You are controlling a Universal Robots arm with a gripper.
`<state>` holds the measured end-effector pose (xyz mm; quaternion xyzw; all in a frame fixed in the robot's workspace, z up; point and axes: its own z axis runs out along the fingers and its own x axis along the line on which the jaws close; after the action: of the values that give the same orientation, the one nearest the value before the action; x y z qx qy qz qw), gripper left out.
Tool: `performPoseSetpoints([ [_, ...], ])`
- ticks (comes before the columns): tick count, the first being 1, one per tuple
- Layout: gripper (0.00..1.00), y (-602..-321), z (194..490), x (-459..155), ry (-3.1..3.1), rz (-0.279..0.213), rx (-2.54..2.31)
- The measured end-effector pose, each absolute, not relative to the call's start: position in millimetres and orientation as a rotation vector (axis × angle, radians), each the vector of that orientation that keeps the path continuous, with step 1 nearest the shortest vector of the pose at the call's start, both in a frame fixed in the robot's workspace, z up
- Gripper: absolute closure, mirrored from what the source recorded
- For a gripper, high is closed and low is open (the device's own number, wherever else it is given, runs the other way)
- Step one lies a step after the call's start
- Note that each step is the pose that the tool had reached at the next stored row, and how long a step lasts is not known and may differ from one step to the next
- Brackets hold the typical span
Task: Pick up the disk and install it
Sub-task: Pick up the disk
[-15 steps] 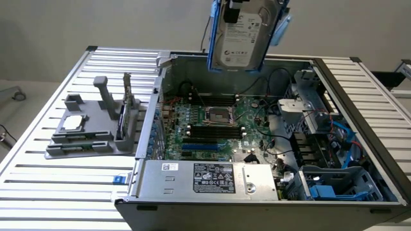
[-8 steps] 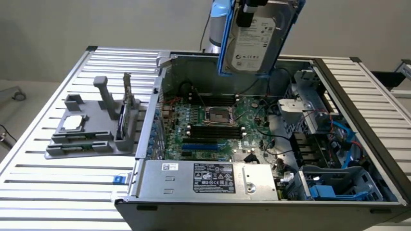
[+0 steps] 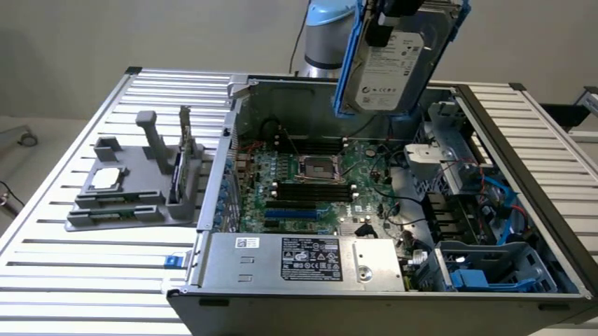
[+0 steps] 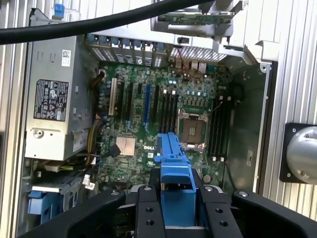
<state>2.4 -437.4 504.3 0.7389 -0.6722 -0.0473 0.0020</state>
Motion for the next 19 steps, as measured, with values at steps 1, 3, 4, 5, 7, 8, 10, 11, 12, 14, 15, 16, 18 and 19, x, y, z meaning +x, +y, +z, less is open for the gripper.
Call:
performPoseSetpoints([
  [1,0.67,-439,504,5,-2.109,-0.149,2.319],
  [3,0.67,-444,504,9,-2.11,-0.15,2.319],
  [4,0.67,-446,504,11,-2.11,-0.151,2.32],
  [5,0.67,-448,504,13,-2.11,-0.151,2.32],
  [7,0.67,-452,504,16,-2.111,-0.153,2.321],
  [8,0.67,-454,504,18,-2.111,-0.153,2.321],
  [10,0.67,-459,504,21,-2.112,-0.154,2.322],
  [11,0.67,-461,504,23,-2.112,-0.154,2.322],
  [12,0.67,-463,504,25,-2.112,-0.155,2.323],
  [14,0.67,-467,504,28,-2.113,-0.156,2.323],
  [15,0.67,-469,504,29,-2.113,-0.156,2.324],
  [16,0.67,-471,504,31,-2.114,-0.156,2.324],
  [18,0.67,-475,504,35,-2.114,-0.156,2.325],
  [19,0.67,-477,504,37,-2.115,-0.156,2.326],
])
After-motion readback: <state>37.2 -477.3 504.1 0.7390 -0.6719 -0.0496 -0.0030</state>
